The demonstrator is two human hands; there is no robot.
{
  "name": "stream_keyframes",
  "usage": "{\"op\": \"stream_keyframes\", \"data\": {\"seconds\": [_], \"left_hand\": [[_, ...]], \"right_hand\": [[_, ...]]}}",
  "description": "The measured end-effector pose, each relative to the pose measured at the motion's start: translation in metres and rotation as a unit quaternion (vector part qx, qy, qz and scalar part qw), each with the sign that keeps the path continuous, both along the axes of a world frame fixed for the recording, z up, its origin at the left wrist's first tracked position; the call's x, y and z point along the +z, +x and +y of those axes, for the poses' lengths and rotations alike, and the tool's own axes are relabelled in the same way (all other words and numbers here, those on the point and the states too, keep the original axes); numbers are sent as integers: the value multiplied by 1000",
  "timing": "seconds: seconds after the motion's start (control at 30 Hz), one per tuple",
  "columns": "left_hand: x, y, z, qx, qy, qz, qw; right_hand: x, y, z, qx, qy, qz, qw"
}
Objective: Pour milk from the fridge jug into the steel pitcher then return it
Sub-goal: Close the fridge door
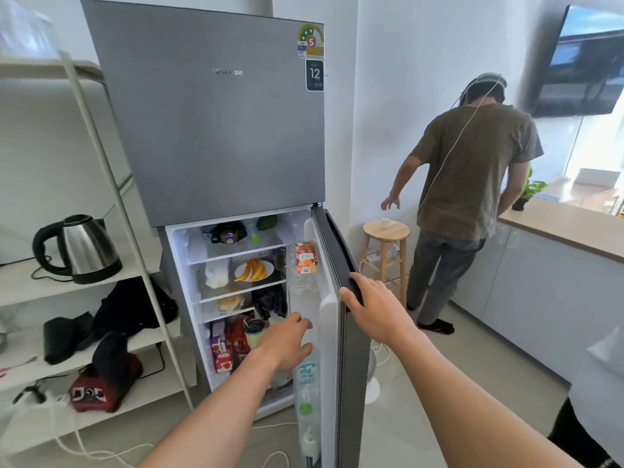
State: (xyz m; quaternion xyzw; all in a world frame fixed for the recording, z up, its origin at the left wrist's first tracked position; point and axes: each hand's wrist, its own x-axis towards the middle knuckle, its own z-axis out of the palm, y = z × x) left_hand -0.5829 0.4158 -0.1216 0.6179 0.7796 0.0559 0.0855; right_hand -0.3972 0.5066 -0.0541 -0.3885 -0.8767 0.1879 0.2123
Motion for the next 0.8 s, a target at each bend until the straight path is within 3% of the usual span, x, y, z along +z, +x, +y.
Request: {"op": "stream_keyframes", "data": {"seconds": [0.27, 0.63, 0.8], "left_hand": [[5, -44, -26, 49, -18, 4, 999], [29, -112, -50, 185, -24, -146, 972], [53, -146, -58, 200, 19, -146, 969]], "right_hand": [[-1, -30, 0, 83, -17, 1, 996], [-14, -103, 11, 177, 51, -96, 978], [-16, -137, 12, 202, 71, -96, 972]]}}
